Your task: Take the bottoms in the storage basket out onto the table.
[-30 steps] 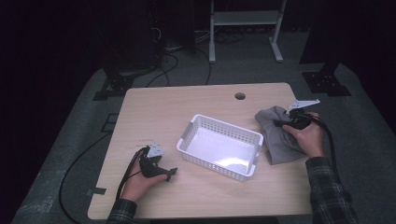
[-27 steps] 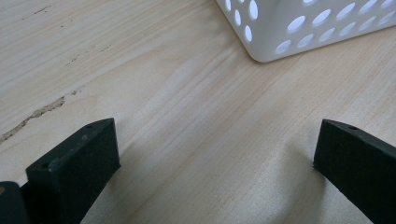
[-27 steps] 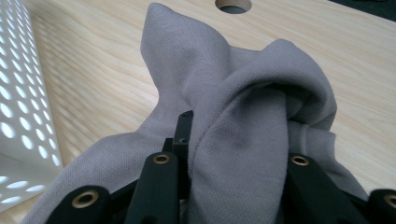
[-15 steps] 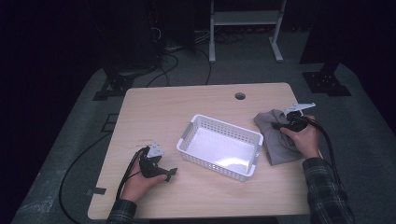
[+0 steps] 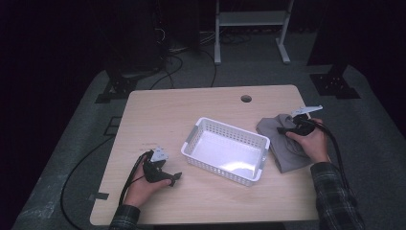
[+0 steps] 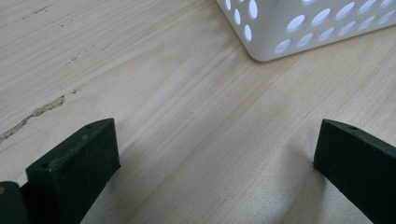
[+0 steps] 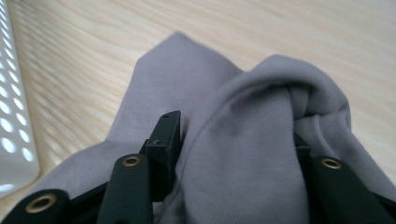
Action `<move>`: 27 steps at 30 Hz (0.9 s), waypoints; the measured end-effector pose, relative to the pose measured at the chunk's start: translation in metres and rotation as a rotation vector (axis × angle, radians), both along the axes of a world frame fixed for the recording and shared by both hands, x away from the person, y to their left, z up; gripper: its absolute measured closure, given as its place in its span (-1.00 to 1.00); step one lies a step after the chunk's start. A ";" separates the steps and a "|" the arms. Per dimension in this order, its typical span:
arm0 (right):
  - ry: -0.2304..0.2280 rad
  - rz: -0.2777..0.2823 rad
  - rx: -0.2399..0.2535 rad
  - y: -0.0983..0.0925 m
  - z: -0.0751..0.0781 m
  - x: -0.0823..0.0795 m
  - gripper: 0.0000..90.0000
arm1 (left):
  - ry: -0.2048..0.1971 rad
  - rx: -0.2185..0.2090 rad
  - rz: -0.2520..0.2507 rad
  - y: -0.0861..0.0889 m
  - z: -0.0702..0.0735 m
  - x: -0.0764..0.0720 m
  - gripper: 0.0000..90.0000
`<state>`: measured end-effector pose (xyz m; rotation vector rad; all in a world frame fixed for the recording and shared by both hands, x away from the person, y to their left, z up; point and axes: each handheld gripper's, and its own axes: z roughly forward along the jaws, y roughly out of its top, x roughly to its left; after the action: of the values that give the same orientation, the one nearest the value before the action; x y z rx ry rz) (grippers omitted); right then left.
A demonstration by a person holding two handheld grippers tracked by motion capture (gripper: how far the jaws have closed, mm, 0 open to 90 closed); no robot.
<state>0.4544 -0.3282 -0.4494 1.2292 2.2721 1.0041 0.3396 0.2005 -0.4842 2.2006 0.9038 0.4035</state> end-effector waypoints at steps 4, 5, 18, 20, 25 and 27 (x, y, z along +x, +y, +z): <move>-0.018 0.001 0.012 -0.001 0.012 -0.003 0.03 | 0.000 0.000 0.000 0.000 0.000 0.000 -1.00; -0.018 0.001 0.012 -0.001 0.012 -0.003 0.03 | 0.000 0.000 0.000 0.000 0.000 0.000 -1.00; -0.037 0.004 -0.004 -0.005 0.039 -0.017 -0.16 | 0.000 0.000 0.000 0.000 0.000 0.000 -1.00; -0.044 0.004 -0.003 -0.006 0.041 -0.019 -0.17 | 0.001 0.000 -0.001 0.000 0.000 0.000 -1.00; -0.081 0.014 0.035 -0.011 0.051 -0.035 -0.16 | 0.000 0.000 0.000 0.000 0.000 0.000 -1.00; -0.084 0.024 0.043 -0.010 0.052 -0.041 -0.09 | 0.001 0.001 -0.001 0.000 0.000 0.000 -1.00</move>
<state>0.4130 -0.3385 -0.3973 1.1570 2.2169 1.0974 0.3396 0.2006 -0.4841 2.2023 0.9038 0.4021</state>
